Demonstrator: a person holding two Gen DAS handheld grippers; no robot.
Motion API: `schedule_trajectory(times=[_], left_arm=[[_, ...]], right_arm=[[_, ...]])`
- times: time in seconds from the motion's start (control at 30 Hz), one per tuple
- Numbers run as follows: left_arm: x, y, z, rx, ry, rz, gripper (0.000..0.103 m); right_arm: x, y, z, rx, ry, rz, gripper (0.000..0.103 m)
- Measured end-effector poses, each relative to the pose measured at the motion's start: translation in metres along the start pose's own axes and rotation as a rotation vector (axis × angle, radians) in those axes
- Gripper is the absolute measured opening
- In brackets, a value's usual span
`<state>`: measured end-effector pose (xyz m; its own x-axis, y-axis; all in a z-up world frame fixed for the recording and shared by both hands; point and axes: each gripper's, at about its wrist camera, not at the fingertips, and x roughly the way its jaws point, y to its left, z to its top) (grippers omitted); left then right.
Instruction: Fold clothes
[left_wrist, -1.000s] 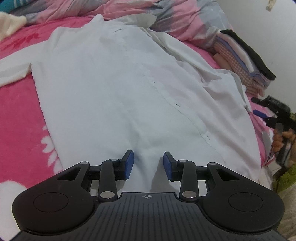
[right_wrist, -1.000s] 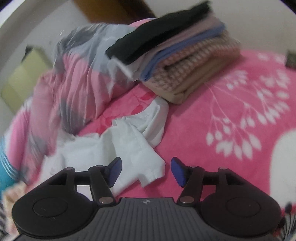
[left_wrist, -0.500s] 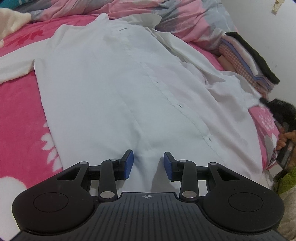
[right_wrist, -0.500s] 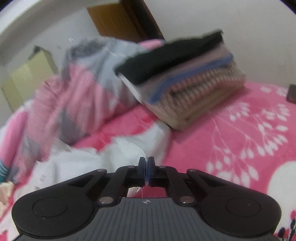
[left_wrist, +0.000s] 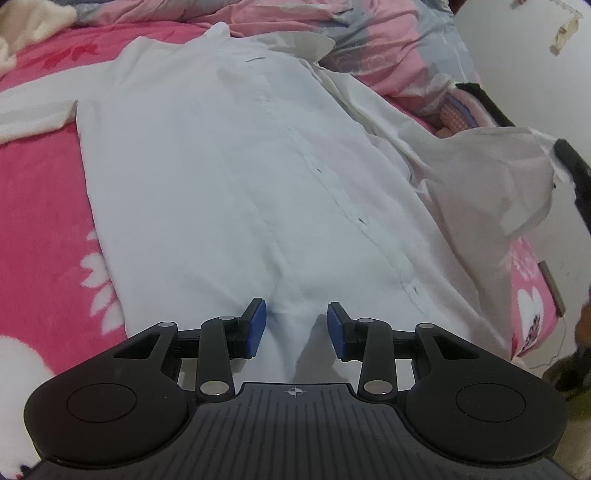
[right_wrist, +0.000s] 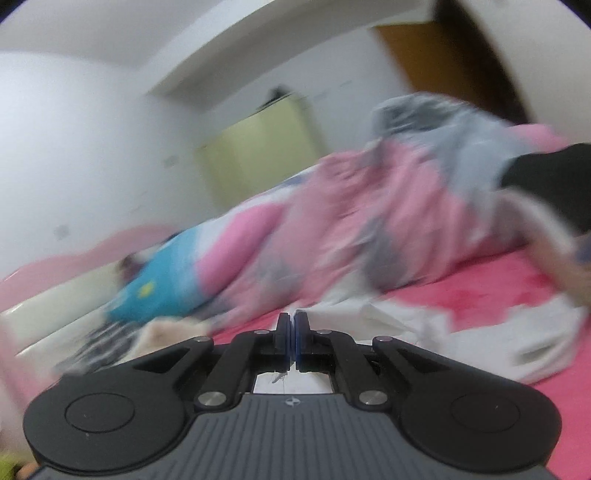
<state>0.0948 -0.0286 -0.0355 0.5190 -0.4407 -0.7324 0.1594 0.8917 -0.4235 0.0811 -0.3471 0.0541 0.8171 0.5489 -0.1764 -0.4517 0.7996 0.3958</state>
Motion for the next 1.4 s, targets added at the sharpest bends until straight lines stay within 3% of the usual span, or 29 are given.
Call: schedule_trajectory(times=[0.17, 0.4, 0.63, 0.7, 0.83, 1.0, 1.17, 1.3, 1.4], left_arm=[[-0.001, 0.002, -0.001, -0.014, -0.007, -0.014, 0.036], [-0.001, 0.004, -0.002, -0.038, -0.013, -0.032, 0.036], [-0.001, 0.005, -0.001, -0.044, -0.016, -0.043, 0.039], [-0.001, 0.004, -0.001, -0.044, -0.016, -0.047, 0.041], [-0.002, 0.003, -0.002, -0.036, -0.016, -0.052, 0.045], [-0.001, -0.002, -0.002, -0.019, -0.016, -0.057, 0.057], [-0.001, -0.008, -0.002, 0.005, -0.013, -0.052, 0.068], [-0.002, -0.01, -0.001, 0.009, -0.009, -0.061, 0.08], [-0.001, -0.011, -0.001, 0.011, -0.005, -0.075, 0.093]], right_arm=[[0.007, 0.037, -0.024, -0.079, 0.142, 0.129, 0.002], [0.009, 0.064, -0.061, -0.115, 0.332, 0.202, 0.002], [0.024, 0.064, -0.091, -0.058, 0.542, 0.168, 0.004], [0.018, 0.059, -0.088, -0.021, 0.529, 0.157, 0.009], [0.007, 0.048, -0.083, 0.053, 0.503, 0.135, 0.041], [-0.007, 0.035, -0.077, 0.145, 0.471, 0.108, 0.044], [-0.043, 0.008, -0.064, 0.26, 0.374, 0.041, 0.044], [-0.098, -0.014, -0.045, 0.295, 0.246, -0.095, 0.045], [-0.156, -0.022, -0.02, 0.246, 0.139, -0.281, 0.046]])
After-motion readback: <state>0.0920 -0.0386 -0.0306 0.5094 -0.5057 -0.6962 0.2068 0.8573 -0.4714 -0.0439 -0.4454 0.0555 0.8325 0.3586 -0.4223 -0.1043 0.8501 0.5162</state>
